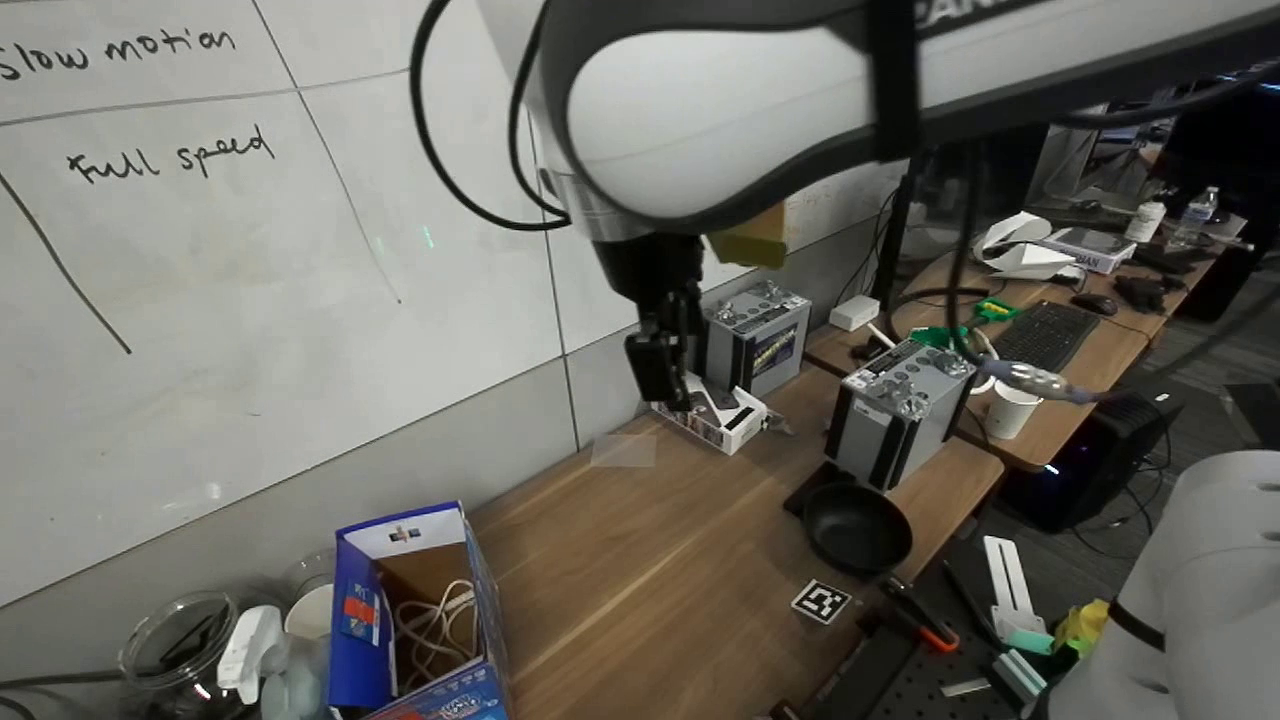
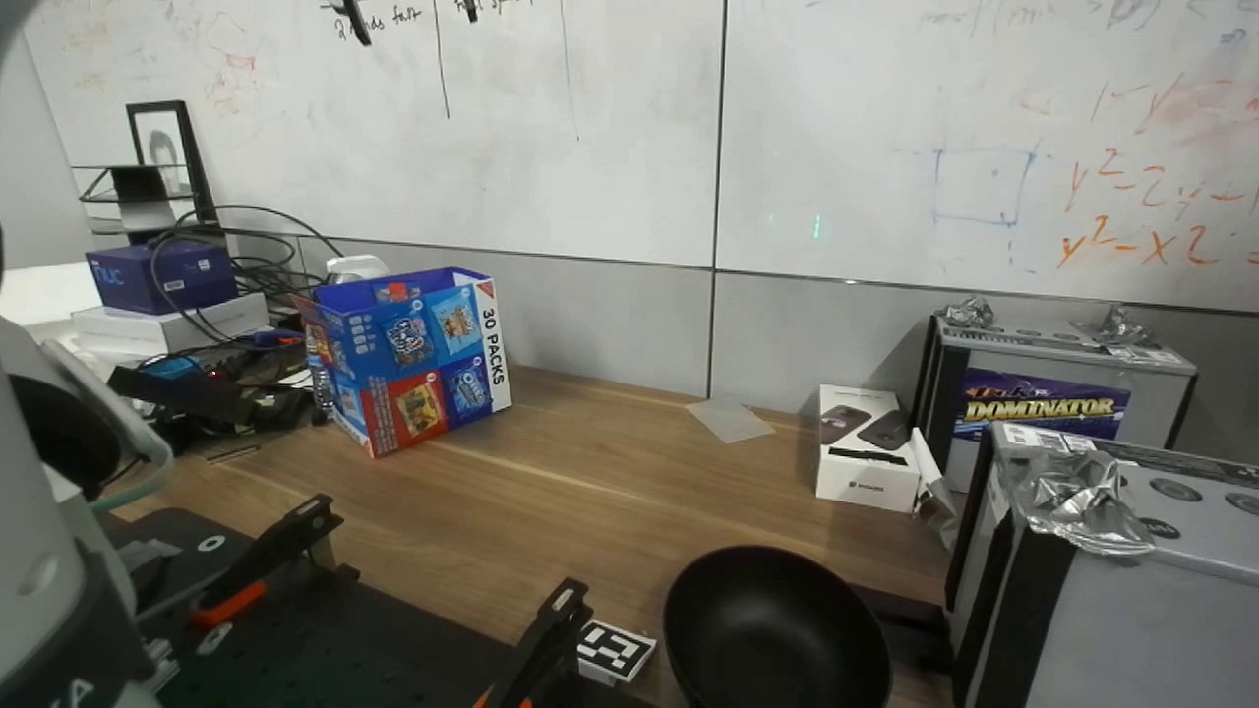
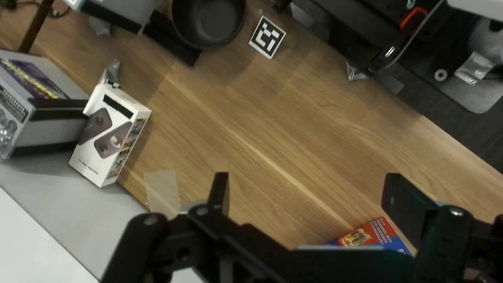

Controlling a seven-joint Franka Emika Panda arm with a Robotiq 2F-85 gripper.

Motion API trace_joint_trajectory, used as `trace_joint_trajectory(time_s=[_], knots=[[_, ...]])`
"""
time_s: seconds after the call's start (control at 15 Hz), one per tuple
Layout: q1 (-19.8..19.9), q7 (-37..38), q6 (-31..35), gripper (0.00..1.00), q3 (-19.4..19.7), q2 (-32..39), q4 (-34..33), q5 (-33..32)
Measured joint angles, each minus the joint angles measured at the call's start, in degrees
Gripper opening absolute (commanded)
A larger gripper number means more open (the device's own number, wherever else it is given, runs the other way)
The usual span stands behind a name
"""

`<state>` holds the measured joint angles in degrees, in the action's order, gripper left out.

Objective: Put the two white ropes inside the blue box

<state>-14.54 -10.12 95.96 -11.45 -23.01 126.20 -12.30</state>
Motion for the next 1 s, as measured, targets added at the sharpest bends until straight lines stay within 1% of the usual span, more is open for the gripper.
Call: trace_joint_trajectory(time_s=[0.27,0.53,0.8,1.0], knots=[[0.1,3.19,-1.49,1.0,3.16,-13.21,9.14,5.03],[1.04,8.86,-5.32,1.0,5.2,-26.52,16.64,9.06],[2.98,11.21,-10.13,1.0,5.28,-38.42,22.54,9.2],[5.34,12.48,-10.39,1.0,6.11,-43.18,25.05,9.2]])
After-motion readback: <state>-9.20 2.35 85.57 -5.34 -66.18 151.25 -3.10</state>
